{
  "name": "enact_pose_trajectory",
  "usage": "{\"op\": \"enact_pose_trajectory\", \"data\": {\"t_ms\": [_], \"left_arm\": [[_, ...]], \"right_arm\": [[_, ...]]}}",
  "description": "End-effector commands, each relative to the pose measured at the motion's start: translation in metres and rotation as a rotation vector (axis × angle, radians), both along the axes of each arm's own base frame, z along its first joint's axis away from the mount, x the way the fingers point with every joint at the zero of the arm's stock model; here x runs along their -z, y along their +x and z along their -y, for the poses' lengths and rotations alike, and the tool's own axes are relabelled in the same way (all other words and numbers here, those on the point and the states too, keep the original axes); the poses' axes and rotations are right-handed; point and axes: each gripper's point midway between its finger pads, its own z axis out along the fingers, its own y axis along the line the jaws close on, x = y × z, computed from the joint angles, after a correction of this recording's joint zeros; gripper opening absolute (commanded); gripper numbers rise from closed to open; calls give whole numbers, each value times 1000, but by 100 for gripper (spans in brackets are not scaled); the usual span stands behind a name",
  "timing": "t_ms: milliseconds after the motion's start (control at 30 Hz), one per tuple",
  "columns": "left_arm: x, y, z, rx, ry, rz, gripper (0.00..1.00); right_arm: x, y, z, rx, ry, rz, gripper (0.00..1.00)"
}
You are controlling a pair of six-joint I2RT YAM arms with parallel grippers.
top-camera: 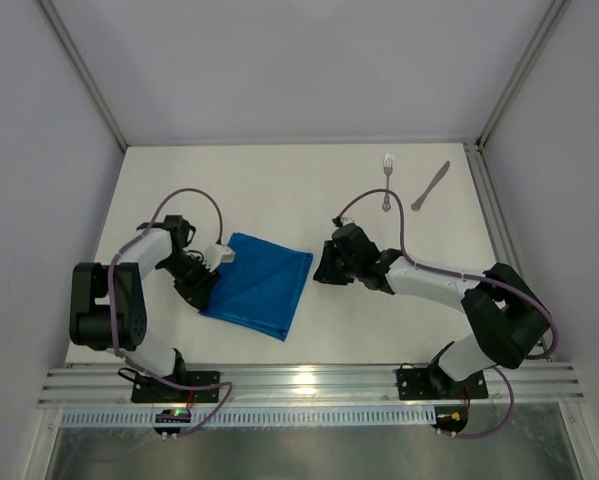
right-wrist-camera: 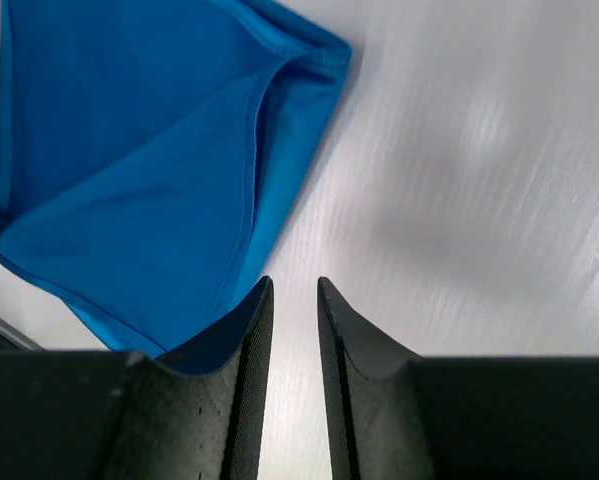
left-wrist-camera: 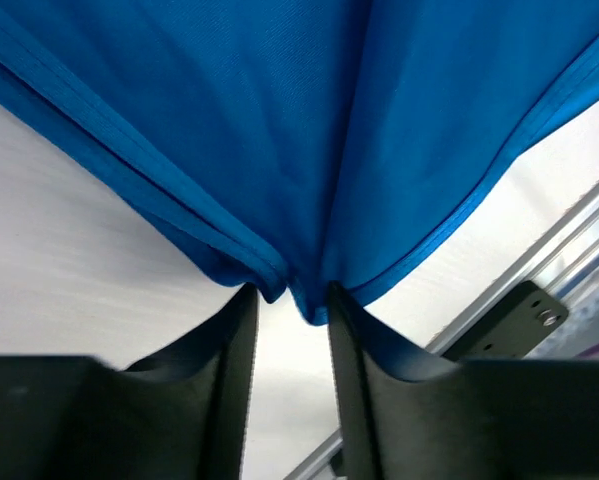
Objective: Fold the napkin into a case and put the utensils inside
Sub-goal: Move the upper triangle-folded napkin to the center of the board.
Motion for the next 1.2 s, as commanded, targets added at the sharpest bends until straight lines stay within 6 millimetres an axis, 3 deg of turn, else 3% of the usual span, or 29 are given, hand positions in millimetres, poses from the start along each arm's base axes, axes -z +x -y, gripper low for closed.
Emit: {"op": "enact_pose_trajectory", "data": {"t_ms": [0,167,233,433,500,667,833,967,1167], "left_arm": [[-8,11,-15,41,66,77,41],[-45,36,-12,42,49,209,52],[-59,35,-8,68,21,230,56],[-90,63,17,43,-87,269,53],[-100,77,34,25,-116,295,51],[-95,114,91,24,-130,393,47],[-87,141,163,52,-186,462,49],[-71,164,193,42,-196,456,51],[-52,186,209,15,-170,443,43]], "right_arm": [[-22,29,-17,76,136,12,28],[-10,49,-18,139,160,-12,28],[-11,56,-23,139,182,-1,28],[1,74,-26,173,212,-11,24],[7,77,-23,196,217,-23,23],[16,82,-17,237,204,-32,21],[24,85,-23,226,216,-49,18],[31,87,-26,233,223,-64,15],[31,97,-28,242,229,-55,10]]}}
